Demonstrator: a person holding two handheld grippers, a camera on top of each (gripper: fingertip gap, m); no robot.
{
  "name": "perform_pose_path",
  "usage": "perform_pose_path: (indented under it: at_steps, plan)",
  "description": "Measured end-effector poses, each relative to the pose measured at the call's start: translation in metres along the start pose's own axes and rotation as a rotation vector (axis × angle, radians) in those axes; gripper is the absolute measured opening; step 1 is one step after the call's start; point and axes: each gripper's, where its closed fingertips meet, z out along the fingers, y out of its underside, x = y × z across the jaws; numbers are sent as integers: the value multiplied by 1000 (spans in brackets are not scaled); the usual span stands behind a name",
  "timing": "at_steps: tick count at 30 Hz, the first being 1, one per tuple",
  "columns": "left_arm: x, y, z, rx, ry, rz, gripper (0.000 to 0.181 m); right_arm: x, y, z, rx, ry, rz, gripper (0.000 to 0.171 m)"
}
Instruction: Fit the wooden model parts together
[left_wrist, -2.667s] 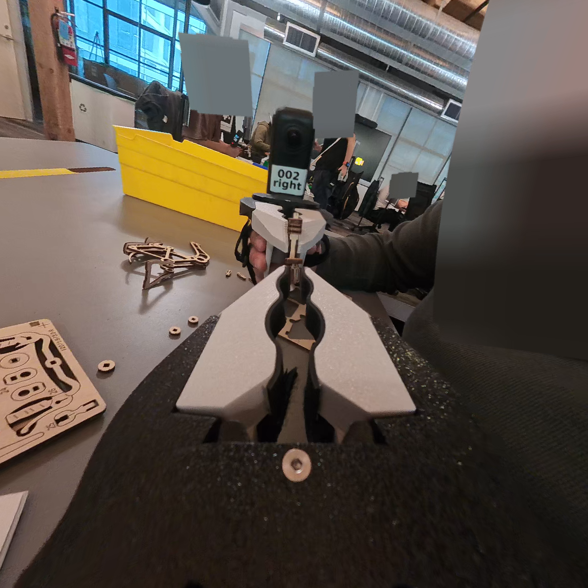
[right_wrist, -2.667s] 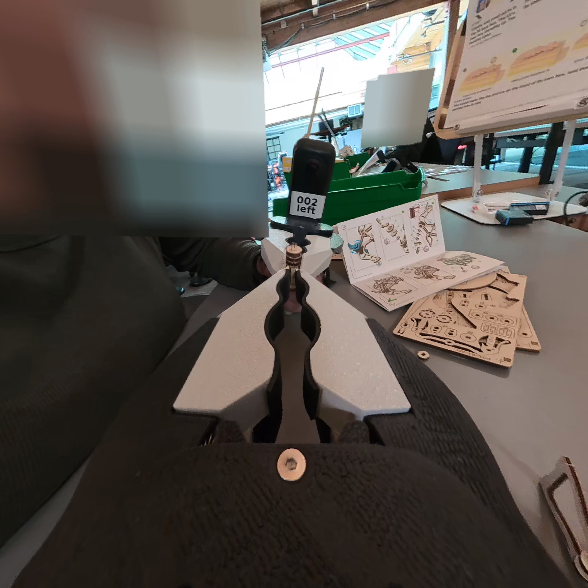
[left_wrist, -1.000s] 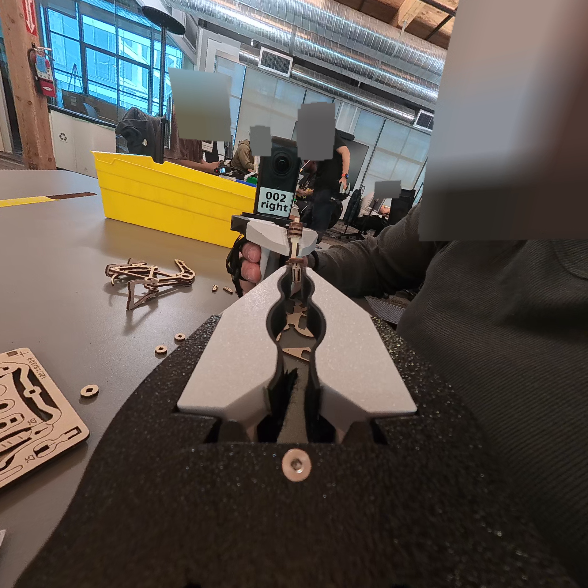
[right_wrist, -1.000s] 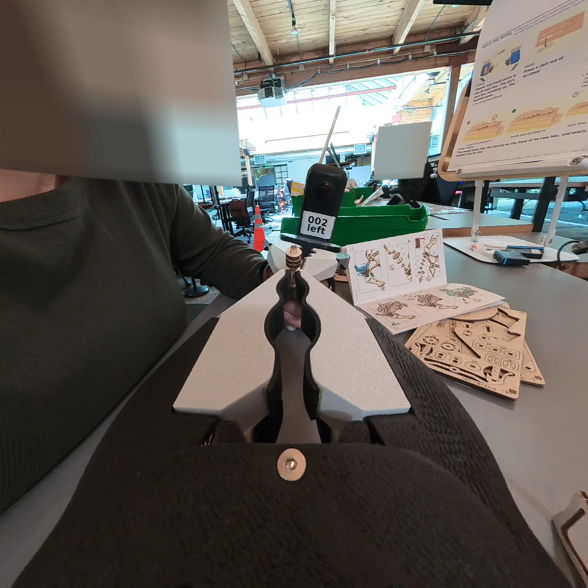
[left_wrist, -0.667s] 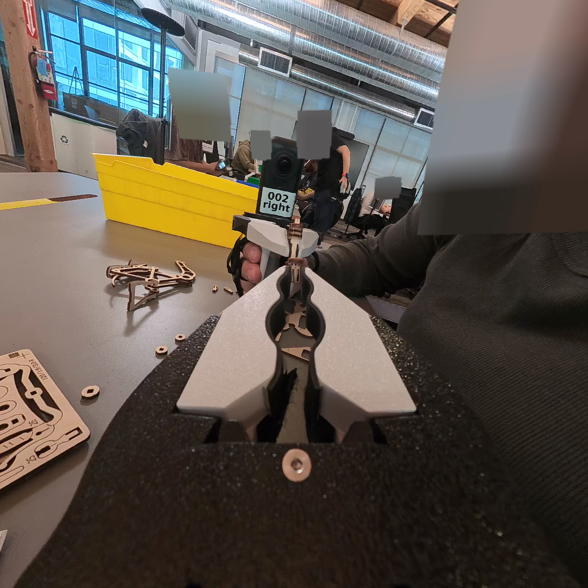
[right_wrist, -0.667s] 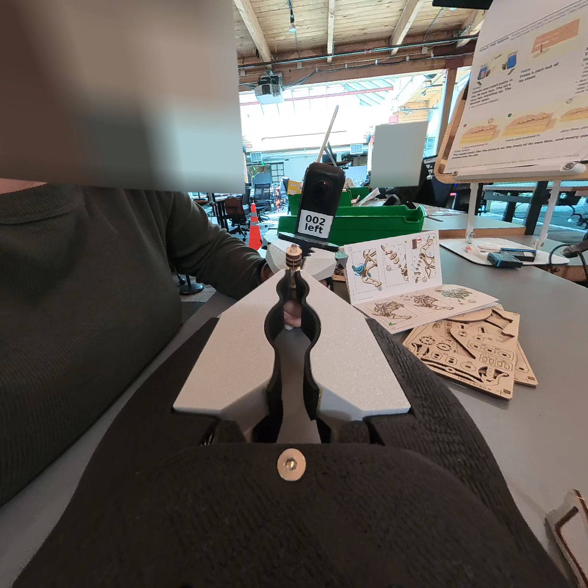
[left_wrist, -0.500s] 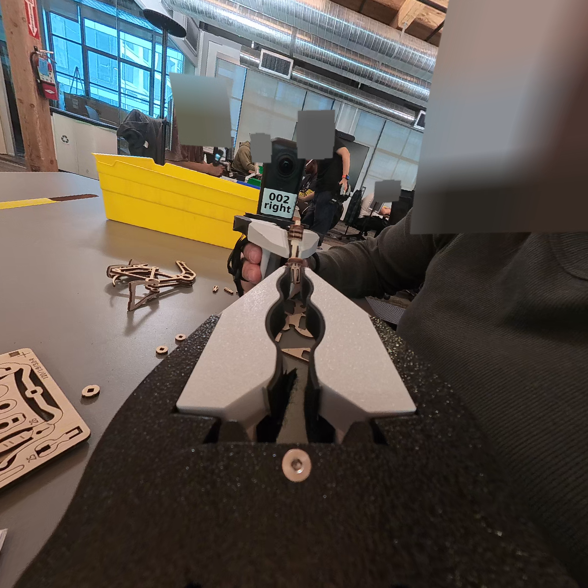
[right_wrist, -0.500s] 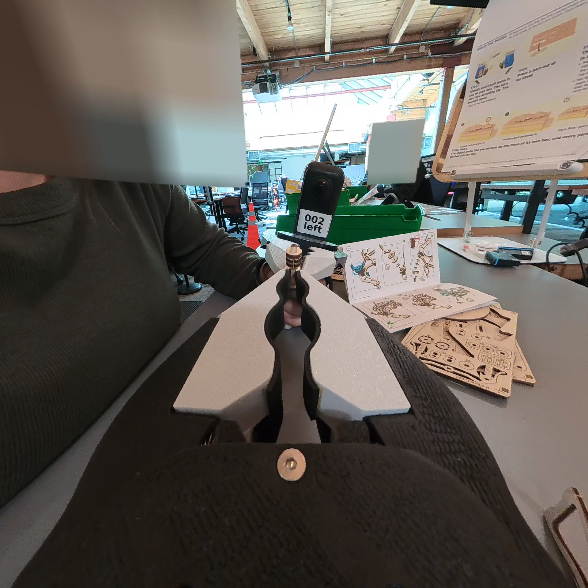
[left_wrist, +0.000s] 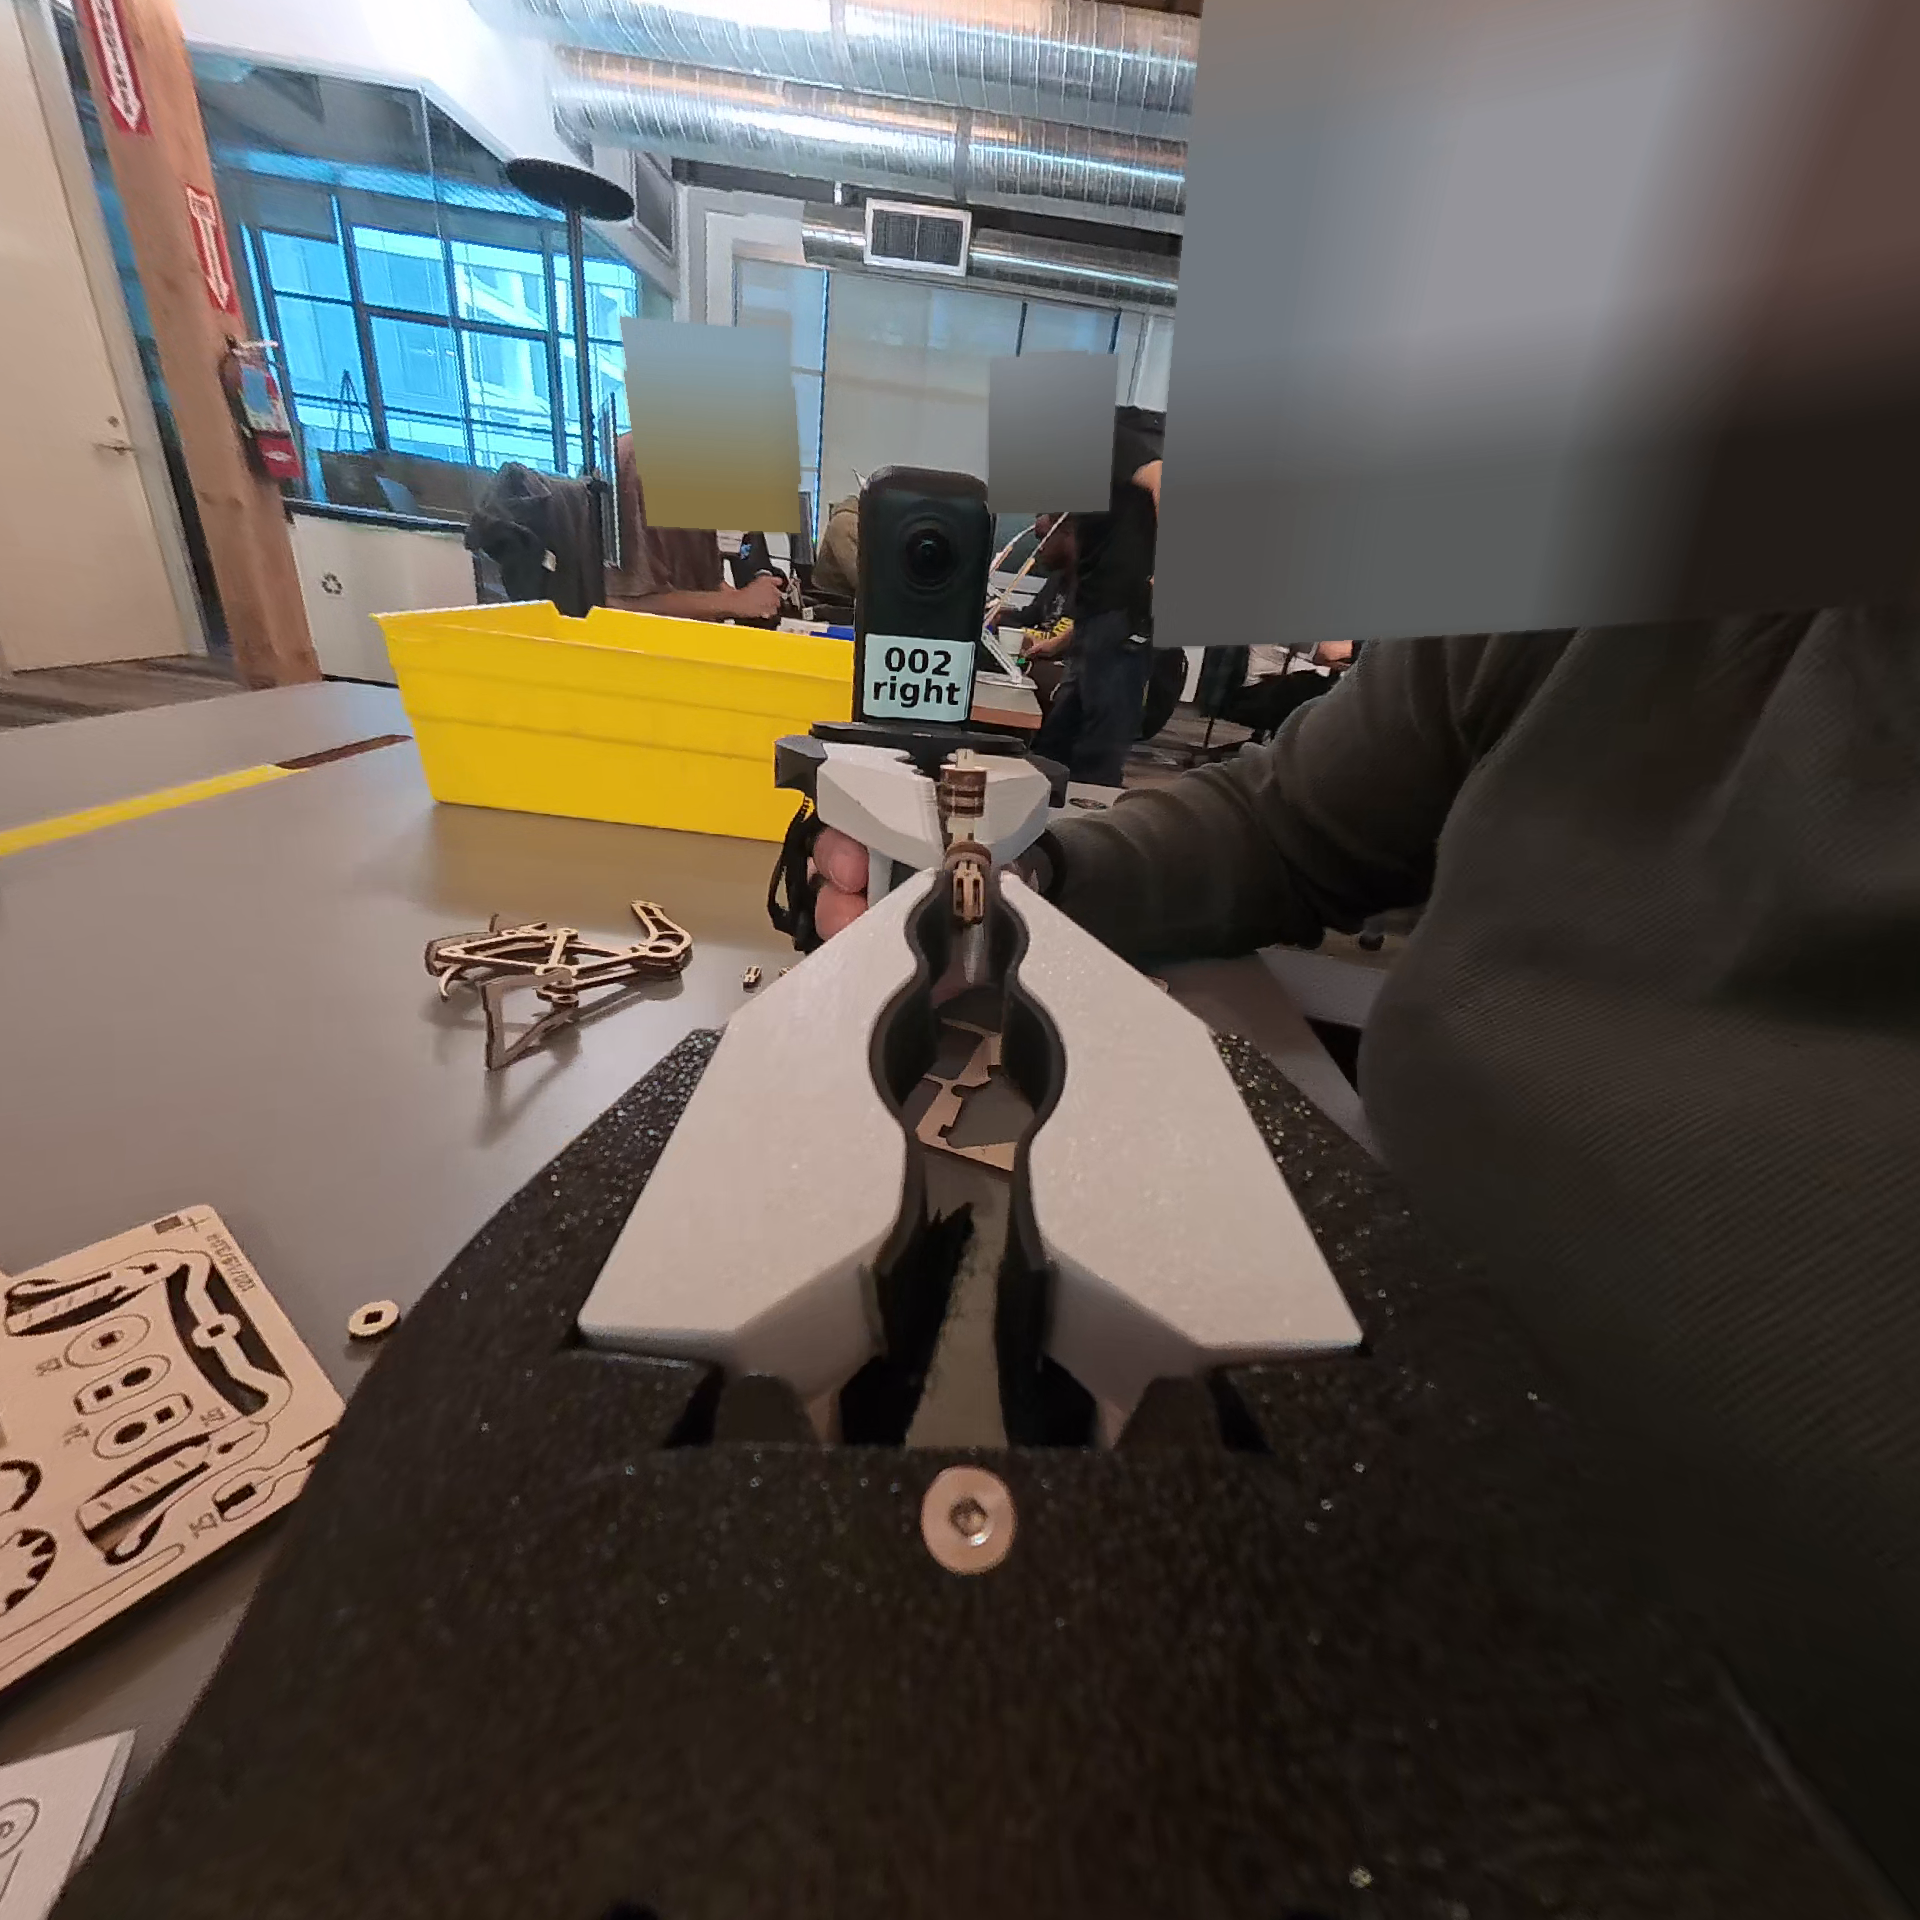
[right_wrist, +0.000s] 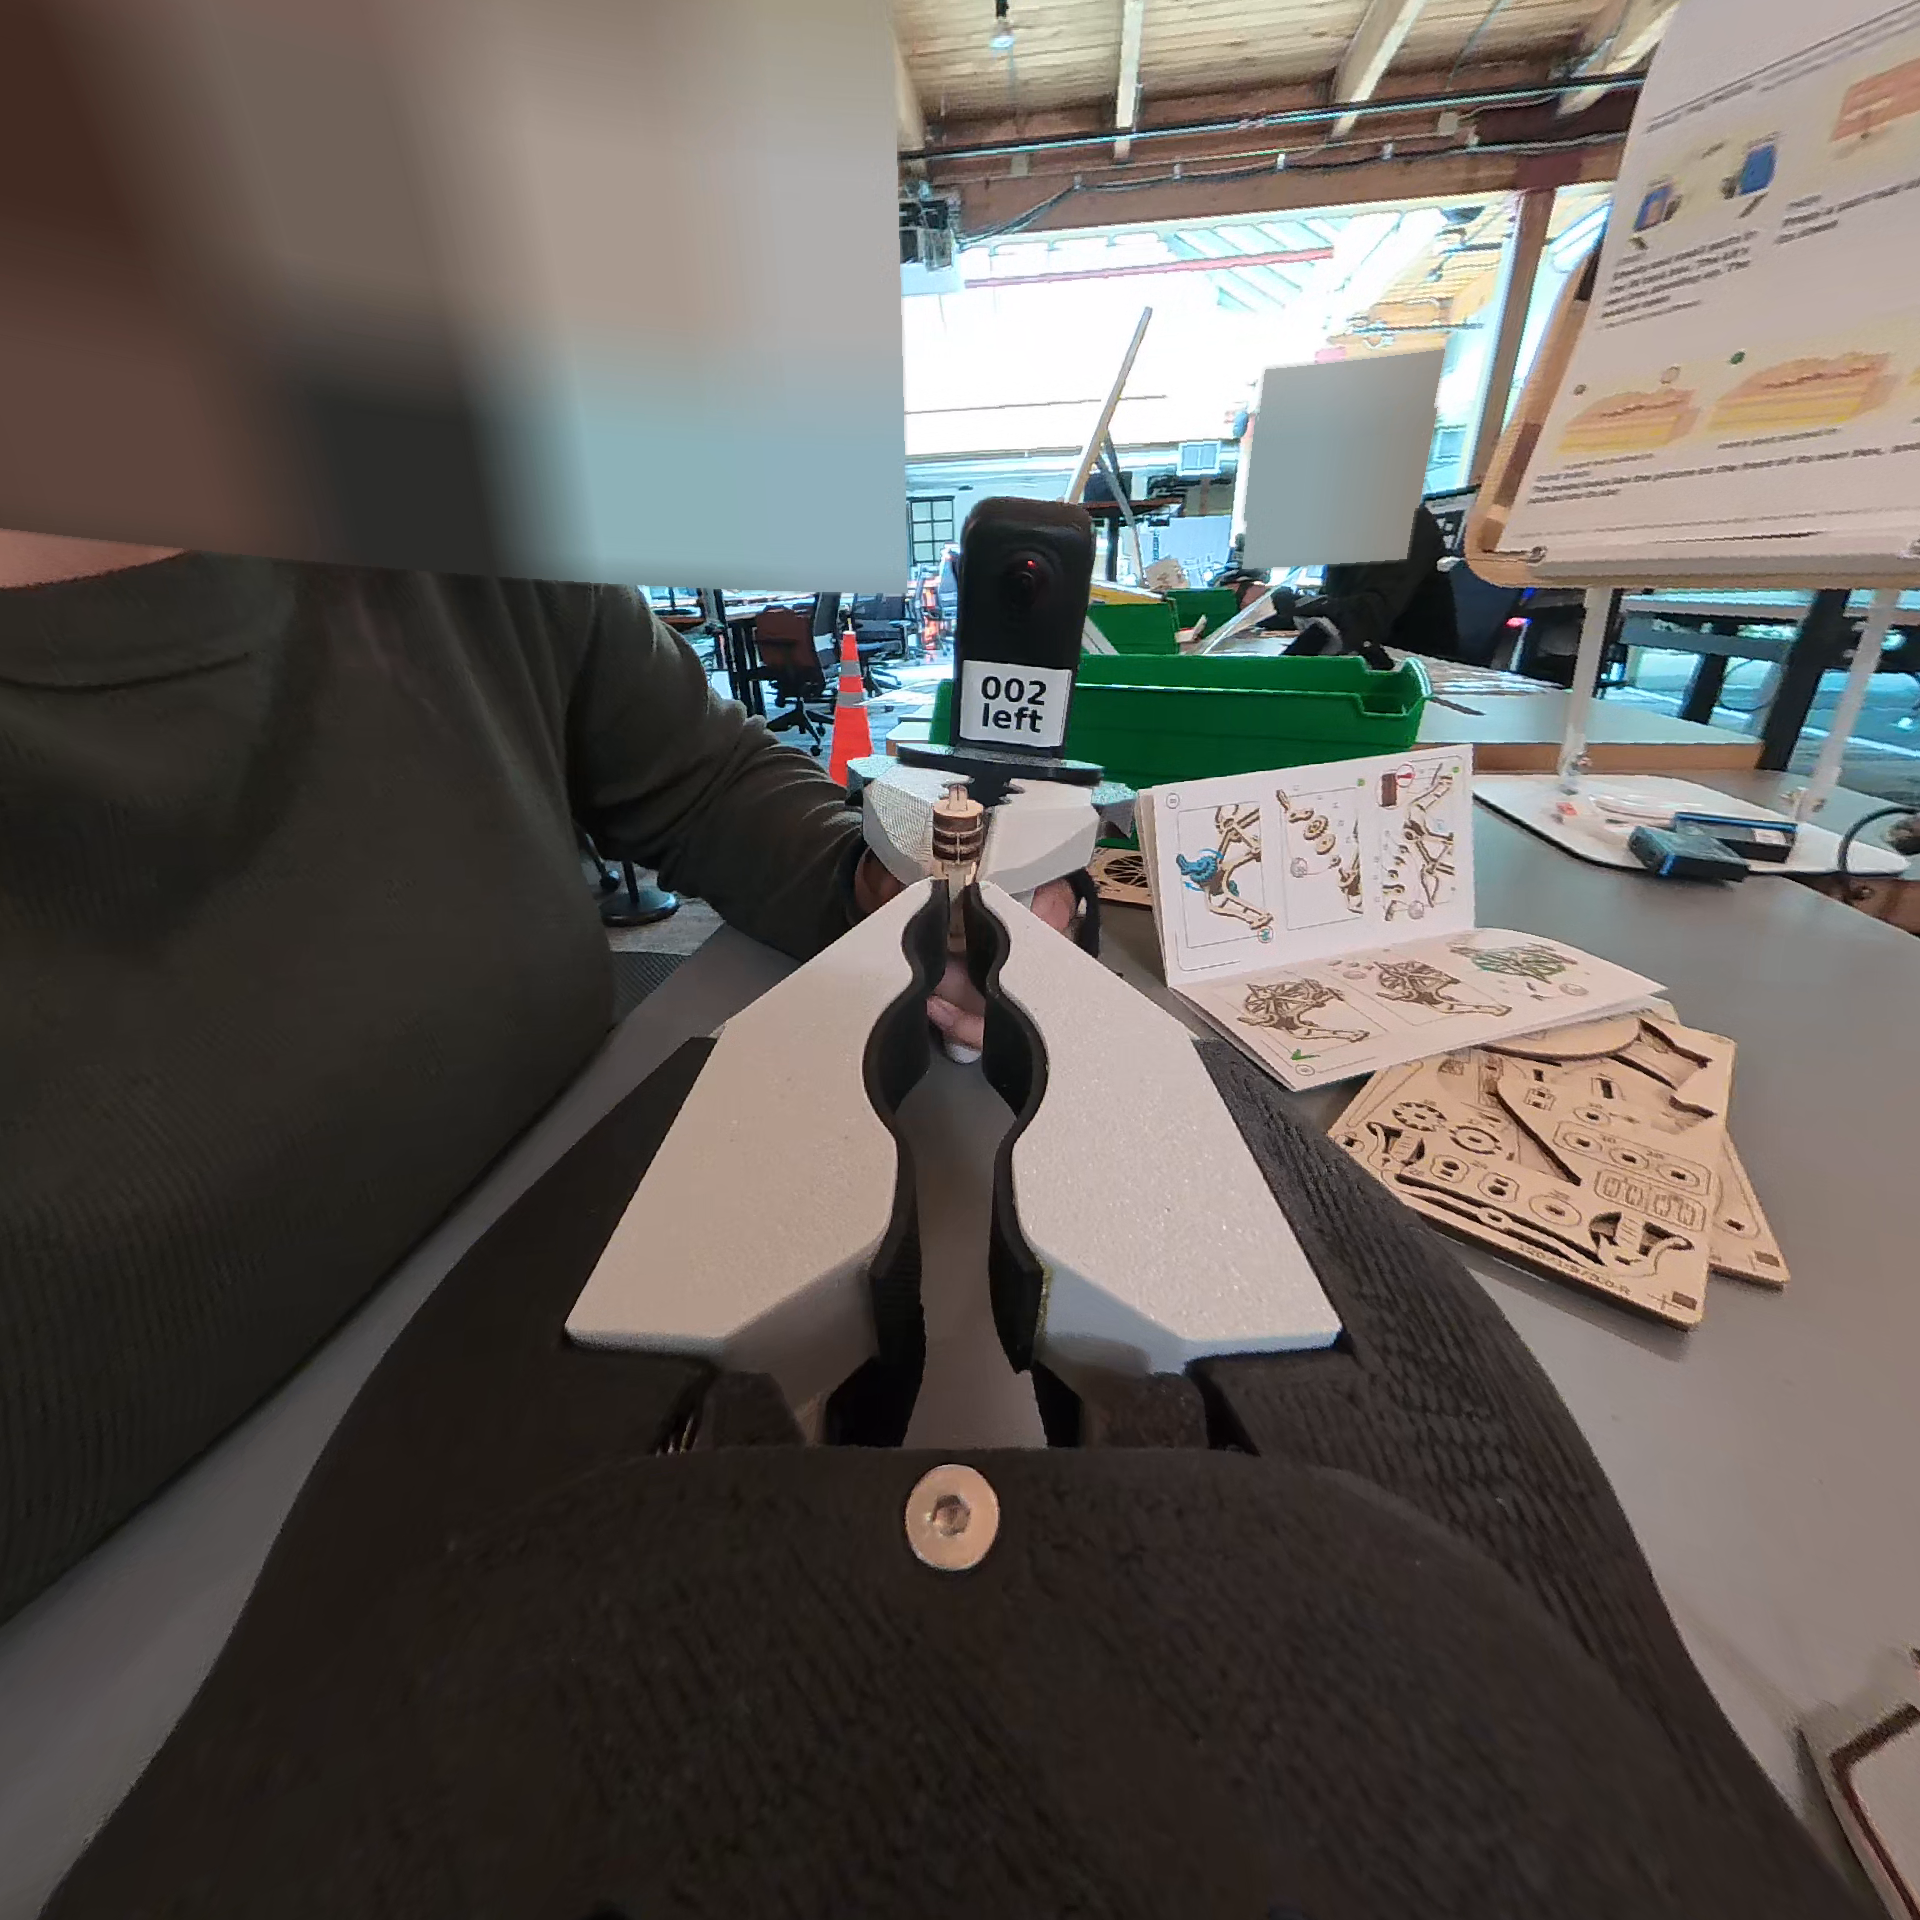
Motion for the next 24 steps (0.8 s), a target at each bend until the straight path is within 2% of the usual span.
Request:
perform_pose_path:
  at_steps: [24]
  plan:
    - [-3, -2, 0, 14, 6, -24, 3, 2, -5, 1, 34, 6, 36, 1]
